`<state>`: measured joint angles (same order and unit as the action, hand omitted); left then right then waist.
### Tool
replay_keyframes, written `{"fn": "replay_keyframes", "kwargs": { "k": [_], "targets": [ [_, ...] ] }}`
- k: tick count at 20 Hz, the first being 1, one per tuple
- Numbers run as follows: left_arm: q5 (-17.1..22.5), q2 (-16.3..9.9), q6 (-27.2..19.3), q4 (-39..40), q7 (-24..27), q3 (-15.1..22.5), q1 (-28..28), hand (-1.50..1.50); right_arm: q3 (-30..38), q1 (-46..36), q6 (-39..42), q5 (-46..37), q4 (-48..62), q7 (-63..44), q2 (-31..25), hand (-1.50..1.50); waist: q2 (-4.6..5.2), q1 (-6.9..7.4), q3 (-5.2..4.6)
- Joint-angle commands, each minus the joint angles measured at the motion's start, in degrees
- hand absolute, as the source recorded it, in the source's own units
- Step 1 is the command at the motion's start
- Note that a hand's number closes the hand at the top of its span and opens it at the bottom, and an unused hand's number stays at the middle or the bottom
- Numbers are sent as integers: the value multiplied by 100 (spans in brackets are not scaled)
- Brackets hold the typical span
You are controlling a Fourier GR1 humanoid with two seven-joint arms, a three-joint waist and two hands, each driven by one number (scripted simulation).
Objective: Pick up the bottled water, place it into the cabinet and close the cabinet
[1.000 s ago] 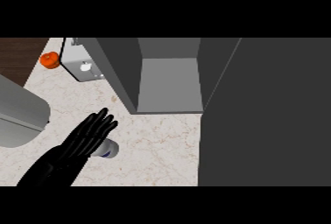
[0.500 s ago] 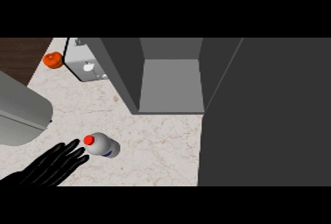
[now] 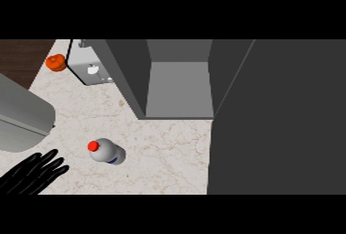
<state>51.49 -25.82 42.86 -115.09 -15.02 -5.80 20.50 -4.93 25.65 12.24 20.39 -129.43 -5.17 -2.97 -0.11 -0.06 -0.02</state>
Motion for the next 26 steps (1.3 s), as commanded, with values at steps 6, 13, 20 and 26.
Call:
{"fn": "replay_keyframes", "kwargs": {
  "k": [6, 13, 20, 26],
  "targets": [
    [62, 185, 624, 554, 11, -417, -284, -150, -19, 514, 565, -103, 237, 662, -65, -150, 3, -18, 3],
    [-298, 356, 380, 1381, -85, -675, -1022, -150, -91, 543, 524, -213, -18, 591, 36, -150, 7, -31, 2],
    [-1206, 600, 1111, 2348, 505, -1043, -1598, -150, -450, 542, 413, -575, 38, 618, 276, -150, 8, -26, -1],
    [-2427, 712, 1482, 3457, 1194, -1341, -2249, -150, -71, 685, 784, -244, 373, 990, 17, -150, 12, -47, 0]
  ]
}}
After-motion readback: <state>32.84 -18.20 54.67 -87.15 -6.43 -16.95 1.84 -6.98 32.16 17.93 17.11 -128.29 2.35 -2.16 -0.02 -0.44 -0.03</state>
